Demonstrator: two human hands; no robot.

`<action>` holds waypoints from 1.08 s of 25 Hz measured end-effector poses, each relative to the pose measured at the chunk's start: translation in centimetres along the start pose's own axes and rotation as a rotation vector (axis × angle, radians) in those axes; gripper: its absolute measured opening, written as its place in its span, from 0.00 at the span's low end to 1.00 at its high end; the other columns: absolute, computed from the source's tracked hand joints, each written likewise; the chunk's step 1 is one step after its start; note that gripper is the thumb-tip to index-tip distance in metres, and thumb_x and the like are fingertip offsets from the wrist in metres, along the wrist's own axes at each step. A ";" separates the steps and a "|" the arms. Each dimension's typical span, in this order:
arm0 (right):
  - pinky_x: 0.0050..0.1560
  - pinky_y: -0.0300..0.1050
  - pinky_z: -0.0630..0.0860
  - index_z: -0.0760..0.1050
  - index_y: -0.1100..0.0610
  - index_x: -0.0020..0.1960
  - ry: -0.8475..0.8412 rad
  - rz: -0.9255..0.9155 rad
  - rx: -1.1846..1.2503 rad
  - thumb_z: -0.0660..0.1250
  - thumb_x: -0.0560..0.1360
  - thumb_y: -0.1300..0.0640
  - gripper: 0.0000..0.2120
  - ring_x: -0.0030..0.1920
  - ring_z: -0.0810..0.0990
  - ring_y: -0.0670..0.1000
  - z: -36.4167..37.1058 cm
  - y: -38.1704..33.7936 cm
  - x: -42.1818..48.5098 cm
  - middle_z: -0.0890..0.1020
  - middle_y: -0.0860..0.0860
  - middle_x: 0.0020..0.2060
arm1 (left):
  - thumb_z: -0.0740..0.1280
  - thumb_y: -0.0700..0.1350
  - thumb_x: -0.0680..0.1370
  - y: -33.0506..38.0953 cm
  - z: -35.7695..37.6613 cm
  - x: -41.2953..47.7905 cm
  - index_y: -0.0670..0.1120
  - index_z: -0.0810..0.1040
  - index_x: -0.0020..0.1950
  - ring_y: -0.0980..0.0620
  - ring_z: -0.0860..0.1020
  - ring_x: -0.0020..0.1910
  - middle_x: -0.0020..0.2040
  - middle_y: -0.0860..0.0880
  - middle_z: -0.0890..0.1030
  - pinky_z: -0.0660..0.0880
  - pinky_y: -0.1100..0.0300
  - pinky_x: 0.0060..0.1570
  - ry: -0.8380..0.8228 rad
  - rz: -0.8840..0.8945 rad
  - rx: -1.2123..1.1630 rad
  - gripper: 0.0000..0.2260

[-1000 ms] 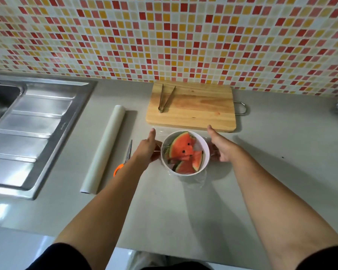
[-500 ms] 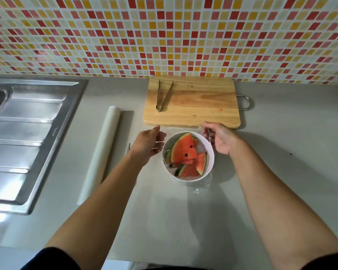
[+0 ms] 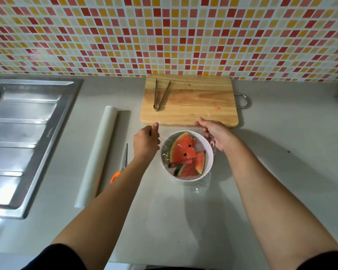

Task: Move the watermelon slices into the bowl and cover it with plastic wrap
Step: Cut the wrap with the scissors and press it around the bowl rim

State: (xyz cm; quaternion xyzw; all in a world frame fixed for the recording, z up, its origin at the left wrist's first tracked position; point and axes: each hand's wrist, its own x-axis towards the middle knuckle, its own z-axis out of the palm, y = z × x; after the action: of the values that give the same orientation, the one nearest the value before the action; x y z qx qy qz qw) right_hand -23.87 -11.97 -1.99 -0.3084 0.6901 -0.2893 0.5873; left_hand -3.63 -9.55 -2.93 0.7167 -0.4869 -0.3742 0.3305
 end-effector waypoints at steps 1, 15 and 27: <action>0.31 0.40 0.65 0.79 0.50 0.38 0.026 -0.042 -0.005 0.62 0.76 0.47 0.13 0.32 0.65 0.46 0.1 0.2 0.1 0.69 0.47 0.33 | 0.57 0.54 0.81 -0.1 0.2 0.0 0.43 0.73 0.34 0.53 0.73 0.22 0.28 0.49 0.76 0.68 0.67 0.22 0.032 0.017 0.018 0.21; 0.19 0.36 0.54 0.81 0.50 0.40 0.024 -0.038 0.082 0.59 0.74 0.46 0.14 0.27 0.59 0.44 -0.1 0.5 0.1 0.64 0.45 0.30 | 0.61 0.58 0.78 -1.9 -0.9 0.4 0.47 0.78 0.39 0.56 0.67 0.21 0.23 0.54 0.72 0.66 0.65 0.22 -0.277 -0.147 -0.368 0.17; 0.51 0.43 0.72 0.81 0.53 0.49 0.036 -0.190 -0.012 0.57 0.79 0.48 0.15 0.50 0.74 0.48 1.3 0.3 0.0 0.77 0.48 0.51 | 0.54 0.49 0.81 -0.2 1.6 0.3 0.42 0.72 0.43 0.51 0.73 0.23 0.34 0.45 0.78 0.69 0.65 0.20 0.162 -0.208 -0.307 0.14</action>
State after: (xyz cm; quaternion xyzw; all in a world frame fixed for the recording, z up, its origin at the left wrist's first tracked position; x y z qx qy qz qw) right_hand -22.60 -11.88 -2.41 -0.3710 0.6699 -0.3450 0.5427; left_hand -4.83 -9.99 -3.93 0.7322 -0.3194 -0.4170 0.4336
